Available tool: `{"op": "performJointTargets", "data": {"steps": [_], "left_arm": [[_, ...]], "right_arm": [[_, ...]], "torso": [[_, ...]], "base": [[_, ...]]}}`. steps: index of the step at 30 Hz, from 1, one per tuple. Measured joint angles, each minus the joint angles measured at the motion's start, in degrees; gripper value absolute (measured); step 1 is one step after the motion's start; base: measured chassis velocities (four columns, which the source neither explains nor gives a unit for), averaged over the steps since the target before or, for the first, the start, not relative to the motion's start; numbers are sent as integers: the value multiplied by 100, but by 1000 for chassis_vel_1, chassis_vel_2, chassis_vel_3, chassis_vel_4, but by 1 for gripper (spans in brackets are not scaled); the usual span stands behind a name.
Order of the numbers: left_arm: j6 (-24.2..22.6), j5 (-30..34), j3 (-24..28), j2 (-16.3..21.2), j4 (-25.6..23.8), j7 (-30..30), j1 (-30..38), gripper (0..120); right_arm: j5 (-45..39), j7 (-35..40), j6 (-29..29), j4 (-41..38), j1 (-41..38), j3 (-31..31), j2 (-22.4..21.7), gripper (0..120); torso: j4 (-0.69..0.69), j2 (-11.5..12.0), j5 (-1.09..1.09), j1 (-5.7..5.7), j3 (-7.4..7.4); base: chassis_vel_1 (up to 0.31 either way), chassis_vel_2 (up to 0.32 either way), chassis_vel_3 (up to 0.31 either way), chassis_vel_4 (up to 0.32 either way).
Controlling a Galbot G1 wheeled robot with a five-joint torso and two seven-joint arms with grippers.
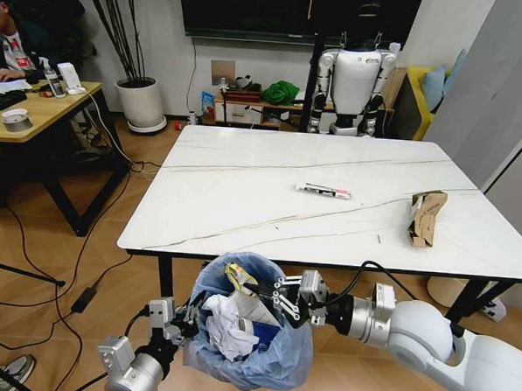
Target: Pick up the trash bin and place the trash from the table into it.
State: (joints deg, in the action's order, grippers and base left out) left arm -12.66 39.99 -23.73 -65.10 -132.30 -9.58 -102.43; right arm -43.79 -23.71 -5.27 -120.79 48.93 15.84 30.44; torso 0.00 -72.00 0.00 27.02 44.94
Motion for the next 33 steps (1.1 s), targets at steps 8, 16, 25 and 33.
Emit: {"op": "performJointTargets", "data": {"steps": [8,16,25,33], "left_arm": [[0,-42,-4,-41,2,0,-38,0],[0,-136,7,-81,33,0,-190,0],[0,-124,-59,-35,-31,0,-264,0],[-1,-123,-97,-65,-77,1,-268,0]], "right_arm": [[-65,2,-32,12,38,-139,-8,45],[-402,498,-152,535,-410,-548,482,72],[-433,1106,-73,1106,-712,-702,918,100],[-598,1651,162,1794,-1028,-752,1446,100]], "torso": [[-1,0,0,0,0],[1,0,2,0,0],[0,0,0,0,0],[0,0,1,0,0]], "base": [[0,0,0,0],[0,0,0,0],[0,0,0,0],[0,0,0,0]]}}
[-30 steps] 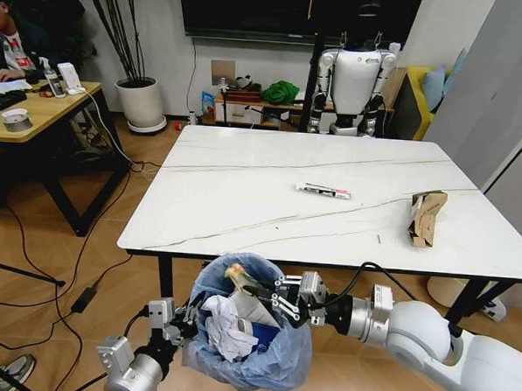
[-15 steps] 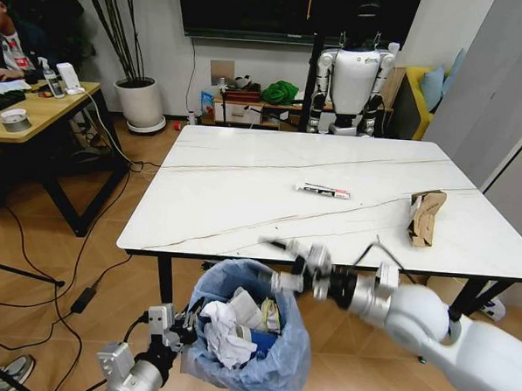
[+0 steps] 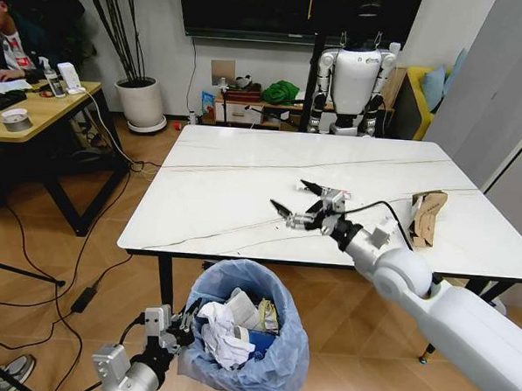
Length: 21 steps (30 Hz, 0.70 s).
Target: Pick up the trash bin and place the trash from the table into it.
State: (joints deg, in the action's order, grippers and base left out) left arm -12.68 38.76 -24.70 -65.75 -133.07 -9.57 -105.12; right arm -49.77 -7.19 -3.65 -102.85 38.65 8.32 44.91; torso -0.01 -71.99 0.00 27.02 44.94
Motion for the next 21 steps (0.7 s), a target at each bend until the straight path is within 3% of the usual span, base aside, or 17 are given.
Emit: {"op": "performJointTargets", "data": {"steps": [5,15,21], "left_arm": [[-4,20,-9,38,-12,-3,28,0],[-20,129,-6,187,-27,-20,71,0],[-20,106,-45,149,-80,-16,7,0]], "right_arm": [[-65,248,100,807,-299,-18,336,100],[210,-795,115,2627,-1006,300,390,100],[773,-1183,216,3719,-1741,543,710,100]], "torso": [[2,0,-1,0,0],[-3,0,-1,0,0],[2,0,0,0,0]], "base": [[0,0,0,0],[0,0,0,0],[0,0,0,0]]}}
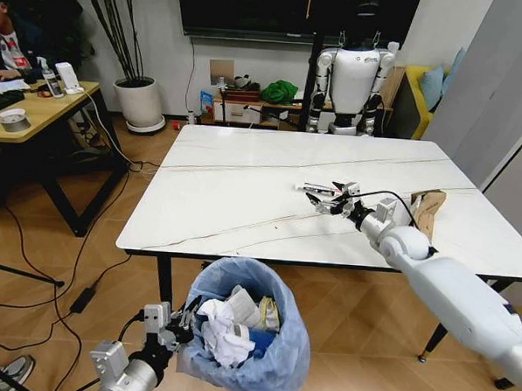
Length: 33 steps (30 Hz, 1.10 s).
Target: Pick up the trash bin and place the trash from the table into it.
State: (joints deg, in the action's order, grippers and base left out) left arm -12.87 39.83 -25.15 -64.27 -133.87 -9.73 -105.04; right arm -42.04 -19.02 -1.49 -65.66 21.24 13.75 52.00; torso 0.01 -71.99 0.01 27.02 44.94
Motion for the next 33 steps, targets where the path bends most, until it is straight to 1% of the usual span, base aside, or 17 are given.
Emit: {"op": "performJointTargets", "data": {"steps": [7,11,16,18,22,27,33], "left_arm": [[0,-29,-4,16,-27,2,-69,0],[0,-35,-3,14,-33,6,-85,0],[1,-47,3,4,-33,12,-81,0],[2,-51,4,-1,-33,12,-82,0],[10,-59,3,-22,-33,18,-81,0],[15,-58,2,-31,-31,21,-78,0],[19,-48,9,-37,-25,23,-65,0]], "right_arm": [[585,-159,58,883,-618,186,330,100],[668,-319,56,1198,-748,303,435,100],[868,-581,-23,1921,-995,444,738,100],[887,-603,-36,2010,-1023,465,778,100],[944,-636,-55,2443,-1139,522,1027,100],[964,-649,-71,2688,-1217,524,1217,100],[1013,-577,-48,2795,-1231,523,1293,100]], "torso": [[-1,0,0,-1,0],[-1,0,-1,-1,0],[-2,0,-1,-1,0],[-1,0,0,-1,0],[-2,0,-1,-1,0],[0,0,-1,0,0],[-2,0,0,0,0]], "base": [[0,0,0,0],[0,0,0,0],[0,0,0,0],[0,0,0,0],[0,0,0,0],[0,0,0,0],[0,0,0,0]]}}
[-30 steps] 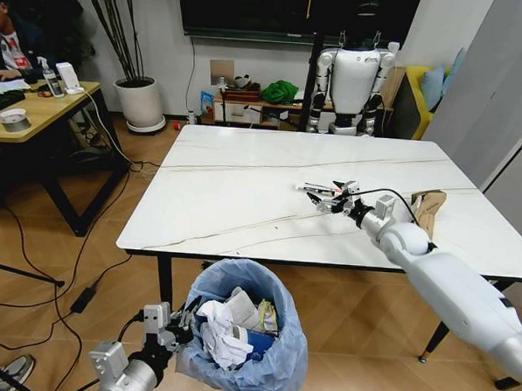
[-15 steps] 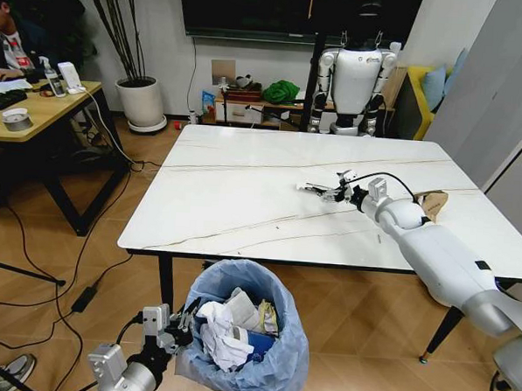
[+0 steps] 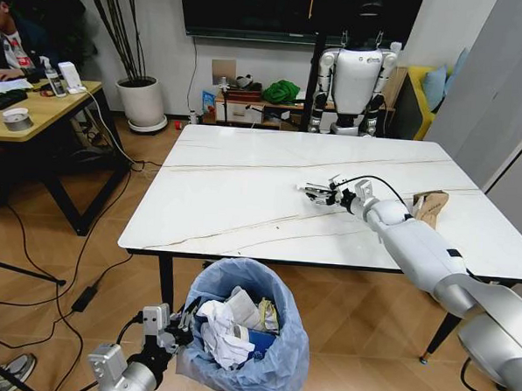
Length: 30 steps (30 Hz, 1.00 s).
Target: Pick up the trash bin and place the trash from the table into it.
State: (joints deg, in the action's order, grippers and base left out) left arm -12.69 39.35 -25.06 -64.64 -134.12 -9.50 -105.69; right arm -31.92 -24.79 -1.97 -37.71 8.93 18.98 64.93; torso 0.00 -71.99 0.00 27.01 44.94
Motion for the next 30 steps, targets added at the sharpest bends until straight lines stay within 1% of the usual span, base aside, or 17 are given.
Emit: {"op": "performJointTargets", "data": {"steps": [6,9,12,14,15,18,19,20,22,23,28,29,30], "left_arm": [[2,10,19,17,-3,2,2,0],[3,10,27,14,-10,2,2,0],[4,10,28,15,-30,2,-7,0],[5,10,23,19,-44,2,-10,0],[5,10,23,19,-44,2,-10,0],[7,9,21,21,-52,2,-12,0],[7,10,21,21,-52,2,-12,0],[7,10,20,20,-52,2,-9,0],[7,10,21,17,-52,2,-6,0],[7,10,21,17,-52,2,-6,0],[11,8,18,16,-52,2,1,0],[11,8,18,16,-52,2,8,0],[11,8,18,16,-52,2,8,0]], "right_arm": [[101,246,140,71,0,-28,-16,98],[121,314,185,124,0,-48,-6,94],[140,342,272,133,13,-57,-65,83],[140,350,305,118,35,-59,-127,74],[140,350,305,118,35,-59,-127,74],[132,376,336,66,61,-59,-162,61],[129,379,345,55,65,-59,-169,59],[123,380,369,27,73,-51,-196,52],[115,376,388,9,76,-37,-221,46],[115,376,388,9,76,-37,-221,46],[102,347,403,25,74,-12,-261,23],[101,336,405,27,73,-7,-267,20],[101,336,405,27,73,-7,-267,20]], "torso": [[0,0,0,0,0],[0,0,-1,0,0],[1,0,-1,0,0],[-1,-1,1,-1,-1],[-1,-1,1,-1,-1],[-1,-1,0,-1,-1],[0,-1,0,-1,-1],[0,-1,0,-1,-1],[0,-1,0,0,-1],[0,-1,0,0,-1],[0,-1,-1,-1,-1],[0,-1,-1,0,-1],[0,-1,-1,0,-1]], "base": [[0,0,0,0],[0,0,0,0],[0,0,0,0],[0,0,0,0],[0,0,0,0],[0,0,0,0],[0,0,0,0],[0,0,0,0],[0,0,0,0],[0,0,0,0],[0,0,0,0],[0,0,0,0],[0,0,0,0]]}}
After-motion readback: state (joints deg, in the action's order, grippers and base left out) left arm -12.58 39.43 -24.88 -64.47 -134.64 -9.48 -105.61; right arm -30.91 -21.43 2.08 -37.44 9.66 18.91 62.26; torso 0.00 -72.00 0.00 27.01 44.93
